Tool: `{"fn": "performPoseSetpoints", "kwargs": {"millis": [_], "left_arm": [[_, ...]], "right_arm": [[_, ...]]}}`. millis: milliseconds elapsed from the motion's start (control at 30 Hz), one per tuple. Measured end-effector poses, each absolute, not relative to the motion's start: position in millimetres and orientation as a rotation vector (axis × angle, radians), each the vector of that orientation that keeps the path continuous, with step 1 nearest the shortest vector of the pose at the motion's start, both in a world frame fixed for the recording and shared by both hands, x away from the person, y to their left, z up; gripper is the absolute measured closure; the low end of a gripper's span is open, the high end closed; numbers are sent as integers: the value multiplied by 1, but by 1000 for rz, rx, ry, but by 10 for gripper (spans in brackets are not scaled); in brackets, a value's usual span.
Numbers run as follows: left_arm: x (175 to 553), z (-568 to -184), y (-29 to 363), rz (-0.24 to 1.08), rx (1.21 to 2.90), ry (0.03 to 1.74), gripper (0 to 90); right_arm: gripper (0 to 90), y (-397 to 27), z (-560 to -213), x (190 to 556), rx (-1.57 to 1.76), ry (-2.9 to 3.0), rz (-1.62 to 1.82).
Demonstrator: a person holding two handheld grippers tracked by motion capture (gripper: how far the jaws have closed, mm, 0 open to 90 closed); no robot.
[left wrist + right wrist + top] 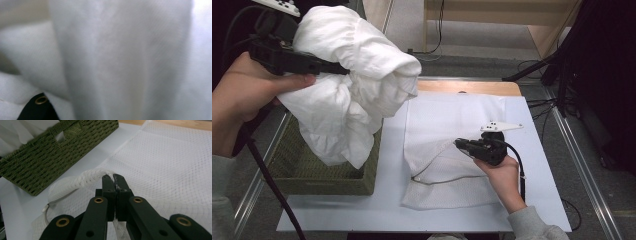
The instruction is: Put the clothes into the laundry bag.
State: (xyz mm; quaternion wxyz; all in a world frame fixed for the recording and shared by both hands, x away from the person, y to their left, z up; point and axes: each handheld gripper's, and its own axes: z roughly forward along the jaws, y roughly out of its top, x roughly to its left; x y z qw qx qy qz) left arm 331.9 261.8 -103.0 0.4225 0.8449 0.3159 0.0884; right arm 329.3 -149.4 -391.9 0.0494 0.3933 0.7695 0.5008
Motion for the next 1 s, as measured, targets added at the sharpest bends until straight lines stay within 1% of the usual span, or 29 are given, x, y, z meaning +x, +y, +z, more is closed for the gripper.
{"fn": "performPoseSetpoints", "kwargs": {"millis": [267,433,533,700,933,1000], "left_arm": [[327,-88,211,151,2143,666,657],[317,-77,180,125,2159,555,654],[312,-79,164,105,2172,500,651],[308,-109,152,33,2188,456,650],[306,-162,148,-57,2238,467,648],[306,-176,148,-63,2253,467,648]], "right_arm": [[892,-146,-380,338,1199,2320,1546],[892,-146,-377,341,1202,2314,1564],[892,-148,-377,340,1213,2317,1558],[892,-150,-377,339,1215,2312,1560],[892,-152,-379,342,1238,2317,1553],[893,-152,-379,342,1237,2313,1558]]}}
